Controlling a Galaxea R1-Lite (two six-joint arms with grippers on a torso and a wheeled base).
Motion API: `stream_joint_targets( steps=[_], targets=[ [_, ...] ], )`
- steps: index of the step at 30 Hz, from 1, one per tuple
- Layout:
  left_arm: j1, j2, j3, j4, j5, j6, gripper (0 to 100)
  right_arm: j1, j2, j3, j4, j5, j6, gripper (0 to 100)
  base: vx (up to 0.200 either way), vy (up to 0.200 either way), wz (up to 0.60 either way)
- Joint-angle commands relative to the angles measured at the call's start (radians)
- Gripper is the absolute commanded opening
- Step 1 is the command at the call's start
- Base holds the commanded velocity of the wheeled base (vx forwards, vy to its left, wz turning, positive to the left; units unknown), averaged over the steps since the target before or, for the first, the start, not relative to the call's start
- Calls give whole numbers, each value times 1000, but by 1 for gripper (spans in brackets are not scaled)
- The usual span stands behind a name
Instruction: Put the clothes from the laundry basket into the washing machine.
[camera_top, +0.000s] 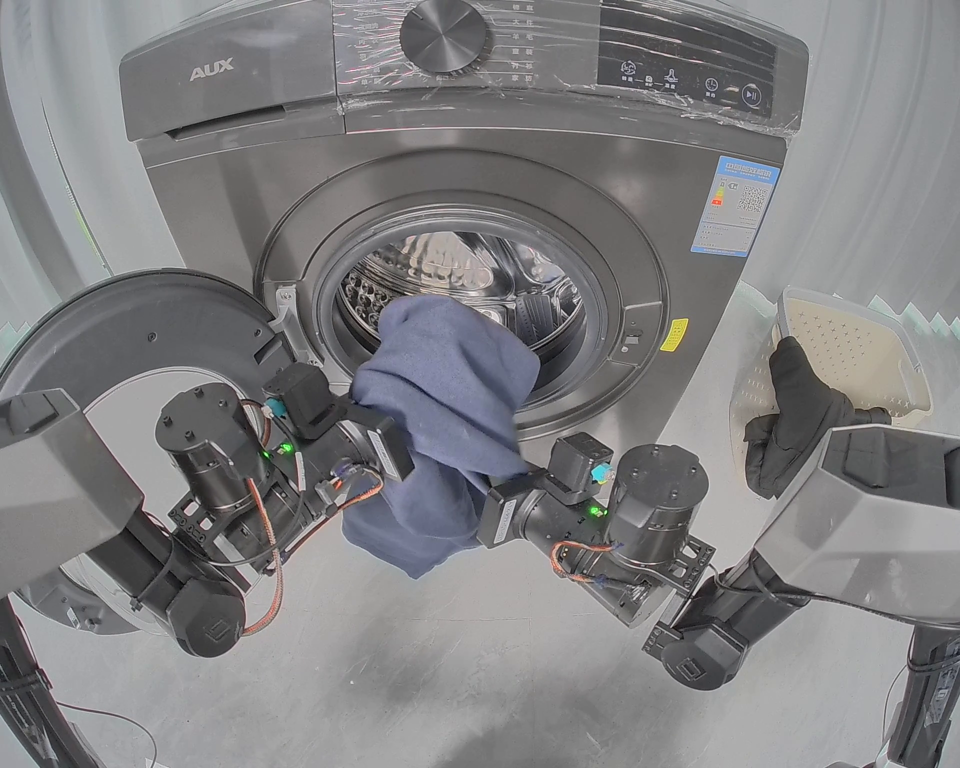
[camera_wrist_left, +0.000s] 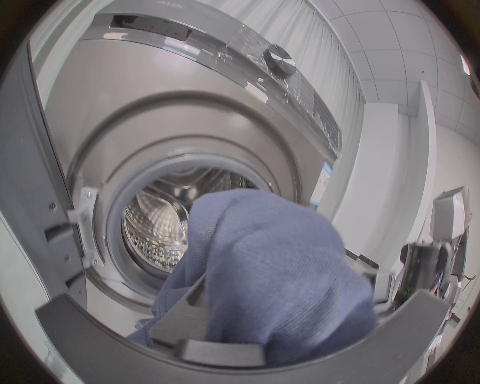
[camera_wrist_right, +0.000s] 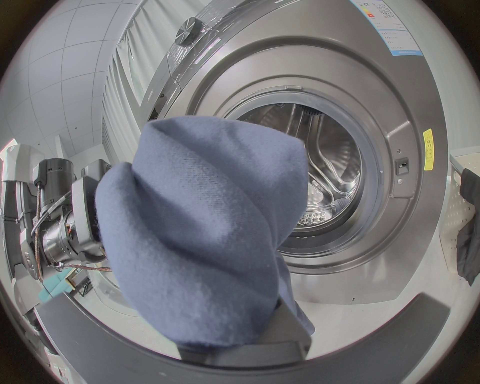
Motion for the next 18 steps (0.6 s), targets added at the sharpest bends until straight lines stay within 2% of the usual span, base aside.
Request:
stream_joint_targets(
  steps=[1, 4, 8, 11, 15, 18],
  targets=[
    [1, -27, 0, -9, 0, -1, 0, 11, -13, 12, -5, 10, 0, 100, 0, 0, 0],
    [4, -43, 9, -9, 1, -1, 0, 11, -72, 77, -2, 24, -6, 100, 0, 0, 0],
    [7, -70, 38, -7, 10, -8, 0, 14, -226, 302, 7, 121, -74, 100, 0, 0, 0],
    [10, -92, 63, -9, 12, -8, 0, -2, -313, 442, 9, 160, -104, 100, 0, 0, 0],
    [13, -132, 119, -9, 9, -9, 0, -42, -370, 549, 0, 165, -106, 100, 0, 0, 0],
    [10, -170, 168, -7, 1, -9, 0, -88, -387, 569, 1, 159, -107, 100, 0, 0, 0]
  ],
)
